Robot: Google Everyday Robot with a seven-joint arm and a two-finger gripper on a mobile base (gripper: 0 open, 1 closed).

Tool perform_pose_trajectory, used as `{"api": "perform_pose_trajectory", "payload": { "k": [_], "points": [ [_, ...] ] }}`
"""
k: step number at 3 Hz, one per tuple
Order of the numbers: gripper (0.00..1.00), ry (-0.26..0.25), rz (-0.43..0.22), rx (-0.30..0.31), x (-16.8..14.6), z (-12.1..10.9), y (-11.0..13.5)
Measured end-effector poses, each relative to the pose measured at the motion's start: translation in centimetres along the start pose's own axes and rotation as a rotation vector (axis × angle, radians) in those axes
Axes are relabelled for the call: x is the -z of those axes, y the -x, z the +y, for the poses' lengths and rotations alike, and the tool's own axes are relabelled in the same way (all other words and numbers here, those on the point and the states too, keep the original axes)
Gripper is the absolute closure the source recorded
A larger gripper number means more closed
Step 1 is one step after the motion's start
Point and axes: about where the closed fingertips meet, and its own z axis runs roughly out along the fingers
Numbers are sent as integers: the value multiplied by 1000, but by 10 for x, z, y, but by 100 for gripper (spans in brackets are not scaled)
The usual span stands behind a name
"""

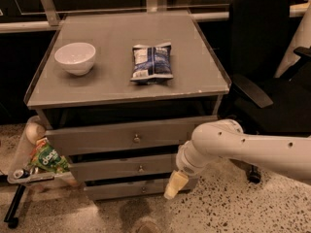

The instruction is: Open middle drawer

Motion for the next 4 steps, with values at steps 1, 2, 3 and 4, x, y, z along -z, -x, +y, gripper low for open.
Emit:
{"api": "perform_pose_trajectory", "payload": {
  "k": [1, 2, 3, 4],
  "points": [
    [0, 0, 0, 0, 0, 0, 0],
    [0, 10, -2, -6, -38, -6, -5],
    [0, 3, 8, -35, -87, -23, -18],
    [0, -16, 10, -59, -122, -40, -25]
  ]
}}
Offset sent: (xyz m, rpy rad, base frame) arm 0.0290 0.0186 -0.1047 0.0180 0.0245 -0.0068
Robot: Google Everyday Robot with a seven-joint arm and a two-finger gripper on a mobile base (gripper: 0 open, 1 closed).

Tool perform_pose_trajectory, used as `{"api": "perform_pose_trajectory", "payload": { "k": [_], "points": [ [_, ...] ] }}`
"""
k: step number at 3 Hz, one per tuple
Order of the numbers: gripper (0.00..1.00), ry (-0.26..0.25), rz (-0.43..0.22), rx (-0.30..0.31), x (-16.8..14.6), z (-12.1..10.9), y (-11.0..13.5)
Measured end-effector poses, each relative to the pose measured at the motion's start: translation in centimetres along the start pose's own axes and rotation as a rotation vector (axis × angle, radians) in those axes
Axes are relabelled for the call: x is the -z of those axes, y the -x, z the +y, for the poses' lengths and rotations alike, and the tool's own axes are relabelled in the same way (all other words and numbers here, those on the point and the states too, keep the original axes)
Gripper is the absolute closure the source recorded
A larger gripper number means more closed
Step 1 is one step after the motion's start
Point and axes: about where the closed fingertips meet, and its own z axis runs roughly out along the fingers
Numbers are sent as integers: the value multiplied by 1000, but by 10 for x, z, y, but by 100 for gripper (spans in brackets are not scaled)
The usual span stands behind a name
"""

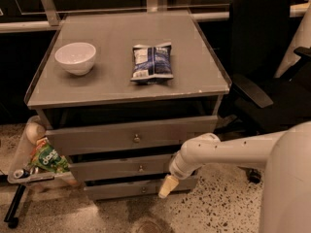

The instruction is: Open middle drawer

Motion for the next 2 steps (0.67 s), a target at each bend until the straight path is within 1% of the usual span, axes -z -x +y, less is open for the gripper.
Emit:
{"api": "perform_pose_trajectory", "payload": {
  "k": [1, 2],
  "points": [
    [0, -40, -3, -8, -18, -19, -1],
    [0, -84, -15, -9, -24, -36, -1]
  ]
}}
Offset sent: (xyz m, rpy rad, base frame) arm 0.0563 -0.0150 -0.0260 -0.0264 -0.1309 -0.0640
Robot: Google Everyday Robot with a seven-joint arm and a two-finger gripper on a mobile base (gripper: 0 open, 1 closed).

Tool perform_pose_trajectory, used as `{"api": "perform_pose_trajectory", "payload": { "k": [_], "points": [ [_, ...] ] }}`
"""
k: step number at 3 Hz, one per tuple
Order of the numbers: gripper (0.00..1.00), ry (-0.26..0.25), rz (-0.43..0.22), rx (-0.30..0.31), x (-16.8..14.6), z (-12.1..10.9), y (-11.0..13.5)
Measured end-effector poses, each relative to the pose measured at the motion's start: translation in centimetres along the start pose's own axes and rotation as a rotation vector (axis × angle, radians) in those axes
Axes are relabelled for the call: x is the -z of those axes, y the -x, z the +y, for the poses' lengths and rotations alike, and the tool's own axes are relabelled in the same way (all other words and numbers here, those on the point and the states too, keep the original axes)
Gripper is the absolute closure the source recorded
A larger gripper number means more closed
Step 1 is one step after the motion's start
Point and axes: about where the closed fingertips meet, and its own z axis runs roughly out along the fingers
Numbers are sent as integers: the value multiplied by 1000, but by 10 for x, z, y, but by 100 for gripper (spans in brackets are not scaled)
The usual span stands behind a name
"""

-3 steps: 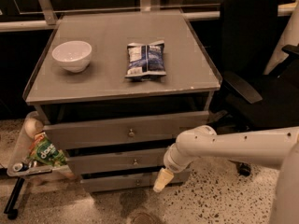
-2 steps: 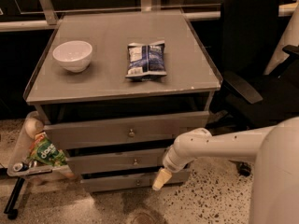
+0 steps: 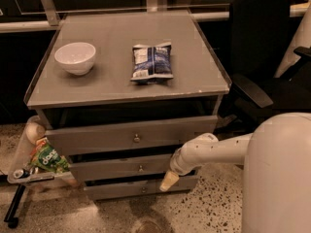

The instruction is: Open middle drawer

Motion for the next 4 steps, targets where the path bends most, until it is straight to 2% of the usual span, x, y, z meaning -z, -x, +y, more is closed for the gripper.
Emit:
{"api": "perform_pose_trajectory", "payload": {
  "k": [1, 4],
  "points": [
    [0, -30, -12, 0, -2, -12, 0],
    [0, -55, -26, 20, -26, -30, 3]
  ]
}}
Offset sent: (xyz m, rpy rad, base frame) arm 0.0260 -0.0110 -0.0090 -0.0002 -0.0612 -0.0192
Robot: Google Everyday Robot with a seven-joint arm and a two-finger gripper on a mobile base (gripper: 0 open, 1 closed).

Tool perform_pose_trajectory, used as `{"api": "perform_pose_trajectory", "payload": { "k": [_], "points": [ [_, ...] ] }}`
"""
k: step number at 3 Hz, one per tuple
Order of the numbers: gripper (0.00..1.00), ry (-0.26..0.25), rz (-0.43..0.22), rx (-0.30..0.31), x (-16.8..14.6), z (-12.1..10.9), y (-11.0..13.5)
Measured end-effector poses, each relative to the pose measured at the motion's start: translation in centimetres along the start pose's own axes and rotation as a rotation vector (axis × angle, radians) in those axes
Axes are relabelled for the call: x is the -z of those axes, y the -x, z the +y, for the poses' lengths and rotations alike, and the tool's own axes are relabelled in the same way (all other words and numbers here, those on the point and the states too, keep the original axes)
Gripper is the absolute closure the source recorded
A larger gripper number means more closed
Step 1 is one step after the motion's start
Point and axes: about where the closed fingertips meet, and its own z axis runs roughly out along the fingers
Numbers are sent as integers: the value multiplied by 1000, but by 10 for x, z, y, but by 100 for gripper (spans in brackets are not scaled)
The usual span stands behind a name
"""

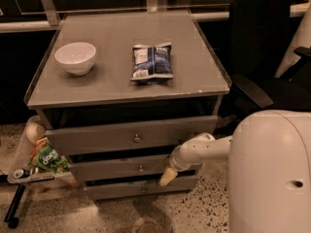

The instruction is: Open middle drawer

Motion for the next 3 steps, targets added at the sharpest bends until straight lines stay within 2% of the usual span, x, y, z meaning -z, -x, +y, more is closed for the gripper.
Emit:
{"api": "perform_pose_trajectory", "payload": {
  "k": [1, 3],
  "points": [
    [0, 54, 16, 3, -6, 19, -4],
    [0, 206, 84, 8, 29, 75, -8]
  ]
}}
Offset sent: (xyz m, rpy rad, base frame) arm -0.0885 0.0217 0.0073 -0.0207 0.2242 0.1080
